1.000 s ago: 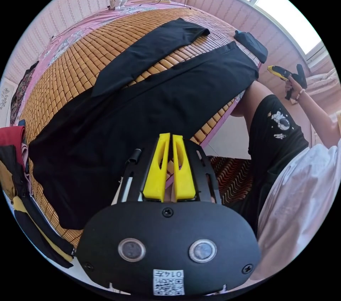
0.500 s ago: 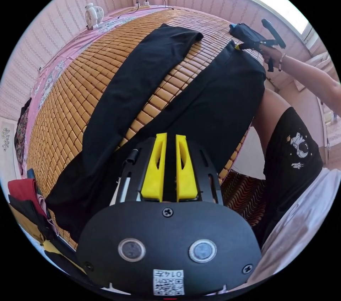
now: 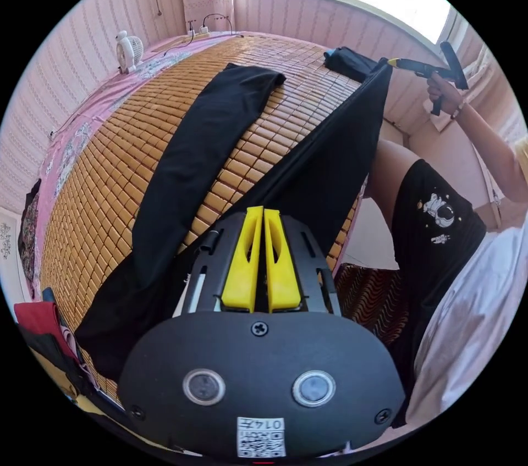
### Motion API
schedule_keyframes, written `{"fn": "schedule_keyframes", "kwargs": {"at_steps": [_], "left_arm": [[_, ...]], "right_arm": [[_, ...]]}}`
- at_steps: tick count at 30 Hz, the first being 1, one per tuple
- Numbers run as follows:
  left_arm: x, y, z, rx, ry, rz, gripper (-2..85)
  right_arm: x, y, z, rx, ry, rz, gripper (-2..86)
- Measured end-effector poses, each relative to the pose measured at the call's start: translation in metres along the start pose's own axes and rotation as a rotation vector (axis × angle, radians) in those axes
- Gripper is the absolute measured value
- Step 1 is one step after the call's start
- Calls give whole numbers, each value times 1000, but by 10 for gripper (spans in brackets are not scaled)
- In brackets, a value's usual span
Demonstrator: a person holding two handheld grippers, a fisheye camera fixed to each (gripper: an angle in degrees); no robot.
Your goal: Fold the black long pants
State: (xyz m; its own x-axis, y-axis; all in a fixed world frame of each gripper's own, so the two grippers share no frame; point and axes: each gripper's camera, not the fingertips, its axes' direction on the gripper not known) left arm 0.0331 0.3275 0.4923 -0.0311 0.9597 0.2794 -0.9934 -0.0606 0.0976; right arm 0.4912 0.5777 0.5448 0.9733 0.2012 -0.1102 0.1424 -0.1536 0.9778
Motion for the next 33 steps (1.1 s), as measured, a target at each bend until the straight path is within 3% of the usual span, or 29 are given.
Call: {"fn": "schedule_keyframes", "kwargs": {"at_steps": [4,11,18,22,26,28,30,33], "left_arm": [[-9,6,-33,103,0,12,-8],[-62,1,0,-2,1,-389,9],[-48,65,-37,33,-10,-347,4],[-46,118,-40,-35,-65,-443,0],[-54,154,-32,-143,-190,-540,-7],[-57,167,-32,-173,-199,-588,-7],[-59,182,-42,-130,-174,-649,-7],[-60,212,-69,-20,-123,-752,-6]], "right_arm": [[-9,-30,-6,34,-13,-21,22],[10,-72,96,-80,23,181,59],[32,44,73,-94,156,354,113],[50,103,89,-123,-37,620,111],[19,93,107,-193,-28,536,35],[-27,74,107,-234,102,321,26],[-51,72,103,-231,240,223,28],[-68,79,106,-257,295,203,50]]}}
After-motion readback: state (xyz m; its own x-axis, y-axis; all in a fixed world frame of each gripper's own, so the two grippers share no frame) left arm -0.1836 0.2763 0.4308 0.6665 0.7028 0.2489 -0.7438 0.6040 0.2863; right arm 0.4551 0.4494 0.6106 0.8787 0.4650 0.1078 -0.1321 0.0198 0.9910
